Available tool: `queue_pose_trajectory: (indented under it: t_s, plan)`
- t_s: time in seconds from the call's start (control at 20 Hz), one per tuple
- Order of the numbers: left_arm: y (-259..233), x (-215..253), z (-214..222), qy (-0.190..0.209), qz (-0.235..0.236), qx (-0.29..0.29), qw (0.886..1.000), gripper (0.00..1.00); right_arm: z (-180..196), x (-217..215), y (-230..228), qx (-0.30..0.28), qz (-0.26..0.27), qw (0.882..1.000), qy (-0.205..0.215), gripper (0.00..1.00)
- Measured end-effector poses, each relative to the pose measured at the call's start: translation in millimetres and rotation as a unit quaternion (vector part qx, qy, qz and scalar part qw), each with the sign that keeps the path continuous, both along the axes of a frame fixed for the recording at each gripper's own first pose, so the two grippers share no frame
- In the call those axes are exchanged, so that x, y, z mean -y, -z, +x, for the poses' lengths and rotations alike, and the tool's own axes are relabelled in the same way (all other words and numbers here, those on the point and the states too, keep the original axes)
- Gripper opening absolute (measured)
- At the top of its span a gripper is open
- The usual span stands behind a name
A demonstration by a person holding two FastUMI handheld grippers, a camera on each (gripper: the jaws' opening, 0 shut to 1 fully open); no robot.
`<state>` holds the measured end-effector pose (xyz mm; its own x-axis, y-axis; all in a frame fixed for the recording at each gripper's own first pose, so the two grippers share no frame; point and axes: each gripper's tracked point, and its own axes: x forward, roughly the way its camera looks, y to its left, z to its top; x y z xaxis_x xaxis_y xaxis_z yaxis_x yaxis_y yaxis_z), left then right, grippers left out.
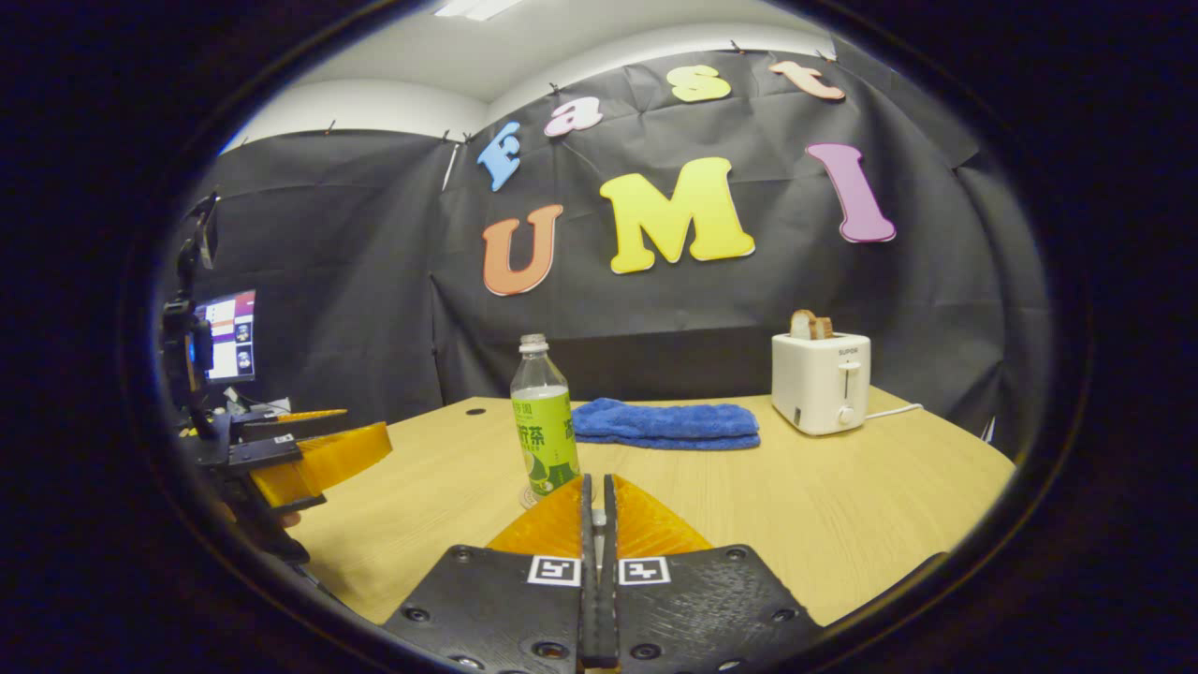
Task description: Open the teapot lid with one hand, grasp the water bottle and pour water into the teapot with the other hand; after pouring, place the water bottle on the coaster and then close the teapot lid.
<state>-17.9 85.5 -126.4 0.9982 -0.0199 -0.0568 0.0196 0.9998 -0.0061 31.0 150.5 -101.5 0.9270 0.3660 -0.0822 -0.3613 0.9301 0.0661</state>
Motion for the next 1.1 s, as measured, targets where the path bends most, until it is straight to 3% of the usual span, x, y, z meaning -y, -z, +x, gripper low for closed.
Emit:
queue_pose_trajectory:
  t_s: [0.3, 0.5, 0.8, 0.85, 0.9, 1.0, 1.05, 1.1]
  plan:
    - [17.8, -23.9, -11.6, -0.007, -0.011, -0.015, 1.0, 0.97, 17.4, -12.7, 7.6, 0.0, -0.014, 1.0, 0.004, 0.0]
    - [23.5, -29.6, -15.1, -0.005, -0.017, -0.023, 1.0, 0.97, 28.8, -11.4, 40.1, -0.035, -0.021, 0.999, 0.015, 0.0]
    - [34.0, -38.9, -15.7, -0.009, -0.023, -0.033, 0.999, 0.98, 27.3, -13.0, 38.3, -0.019, -0.039, 0.999, 0.024, 0.01]
    - [34.1, -39.3, -16.7, -0.01, -0.023, -0.035, 0.999, 0.98, 25.7, -13.9, 36.0, -0.021, -0.037, 0.999, 0.024, 0.04]
    - [36.1, -39.8, -17.7, -0.01, -0.023, -0.041, 0.999, 0.98, 24.3, -13.2, 31.8, -0.018, -0.04, 0.999, 0.026, 0.17]
    - [34.2, -36.1, -20.8, -0.006, -0.029, -0.047, 0.998, 0.98, 20.0, -10.9, 21.5, -0.006, -0.044, 0.998, 0.032, 0.51]
    - [32.1, -35.0, -22.2, -0.005, -0.031, -0.048, 0.998, 0.98, 17.2, -12.8, 16.3, 0.0, -0.046, 0.999, 0.03, 0.56]
    - [28.3, -36.0, -24.1, -0.006, -0.031, -0.047, 0.998, 0.98, 13.8, -14.2, 10.1, 0.005, -0.049, 0.998, 0.029, 0.69]
